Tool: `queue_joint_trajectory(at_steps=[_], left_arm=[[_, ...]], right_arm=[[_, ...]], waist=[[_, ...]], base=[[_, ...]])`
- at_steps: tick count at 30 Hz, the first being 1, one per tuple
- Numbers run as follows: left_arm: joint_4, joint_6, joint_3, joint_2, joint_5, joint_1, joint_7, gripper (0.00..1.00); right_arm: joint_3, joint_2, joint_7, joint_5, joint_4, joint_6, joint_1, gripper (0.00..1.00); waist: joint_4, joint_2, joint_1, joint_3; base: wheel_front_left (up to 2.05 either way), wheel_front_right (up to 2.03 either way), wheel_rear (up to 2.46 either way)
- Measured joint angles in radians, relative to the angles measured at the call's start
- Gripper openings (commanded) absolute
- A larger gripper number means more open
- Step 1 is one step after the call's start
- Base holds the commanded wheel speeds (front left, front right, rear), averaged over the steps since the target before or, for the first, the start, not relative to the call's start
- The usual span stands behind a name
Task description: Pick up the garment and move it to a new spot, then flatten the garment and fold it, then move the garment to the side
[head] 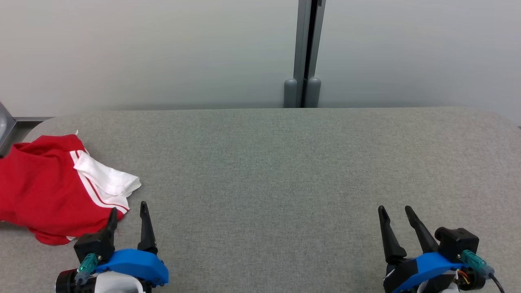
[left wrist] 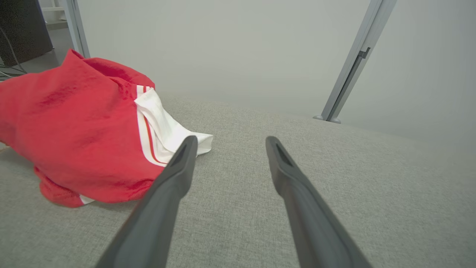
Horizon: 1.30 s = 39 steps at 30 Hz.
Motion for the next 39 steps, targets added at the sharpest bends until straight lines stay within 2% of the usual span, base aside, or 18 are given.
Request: queue_joint_trajectory(at_steps=[11,22,39], left_arm=[[0.055,0.009,-0.005,0.002,0.062,-0.011,-0.019,1.0],[0.044,0.01,-0.011,0.003,0.1,-0.025,-0.009,1.0],[-0.074,0.031,-0.028,0.01,0.086,0.012,0.086,1.0]], right_arm=[[0.002,-0.001,-0.021,-0.087,0.011,0.0,0.0,1.0],[0.001,-0.002,-0.039,-0.153,0.015,0.0,-0.001,1.0],[-0.036,-0.003,-0.041,-0.125,0.013,0.0,-0.006,1.0]], waist=[[0.006,0.0,0.0,-0.006],[0.016,0.0,0.0,-0.01],[0.019,0.0,0.0,-0.013]], base=[[0.0,0.0,0.0],[0.0,0.0,0.0],[0.0,0.0,0.0]])
